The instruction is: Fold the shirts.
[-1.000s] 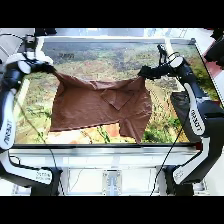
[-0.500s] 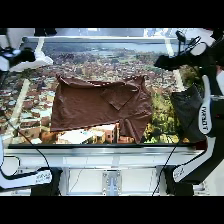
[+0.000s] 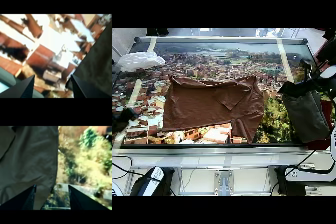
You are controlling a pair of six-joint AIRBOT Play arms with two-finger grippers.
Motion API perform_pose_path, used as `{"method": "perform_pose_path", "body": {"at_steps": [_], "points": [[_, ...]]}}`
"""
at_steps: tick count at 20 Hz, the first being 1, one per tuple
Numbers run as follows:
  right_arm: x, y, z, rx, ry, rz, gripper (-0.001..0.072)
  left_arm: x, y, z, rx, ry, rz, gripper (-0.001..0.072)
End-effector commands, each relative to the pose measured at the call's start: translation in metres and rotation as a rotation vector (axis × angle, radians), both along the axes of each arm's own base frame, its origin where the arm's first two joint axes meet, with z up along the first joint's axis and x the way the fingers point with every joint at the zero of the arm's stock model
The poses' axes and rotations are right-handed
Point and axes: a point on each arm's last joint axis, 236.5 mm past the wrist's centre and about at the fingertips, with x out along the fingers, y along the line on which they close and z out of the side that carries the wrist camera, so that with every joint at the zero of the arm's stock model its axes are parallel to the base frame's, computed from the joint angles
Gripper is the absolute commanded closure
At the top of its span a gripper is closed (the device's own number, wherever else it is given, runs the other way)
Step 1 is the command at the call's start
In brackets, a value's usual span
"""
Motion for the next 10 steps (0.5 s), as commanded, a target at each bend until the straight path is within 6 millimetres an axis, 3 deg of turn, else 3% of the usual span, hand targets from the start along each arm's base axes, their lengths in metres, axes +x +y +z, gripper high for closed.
{"method": "perform_pose_path", "body": {"at_steps": [1,4,5,10], "points": [[-0.015,0.015,-0.014,0.063,-0.001,0.005,0.0271,-0.059,-0.046,-0.049,-0.253,0.164,0.09,0.0226],[-0.006,0.032,-0.001,0.14,-0.057,0.026,0.0271,-0.072,-0.061,-0.069,-0.351,0.252,0.092,0.0224],[-0.004,0.036,0.004,0.163,-0.074,0.033,0.0271,-0.067,-0.065,-0.073,-0.388,0.25,0.101,0.0225],[-0.004,0.051,0.015,0.236,-0.091,0.052,0.0271,-0.003,-0.077,-0.072,-0.538,0.022,0.118,0.0225]]}}
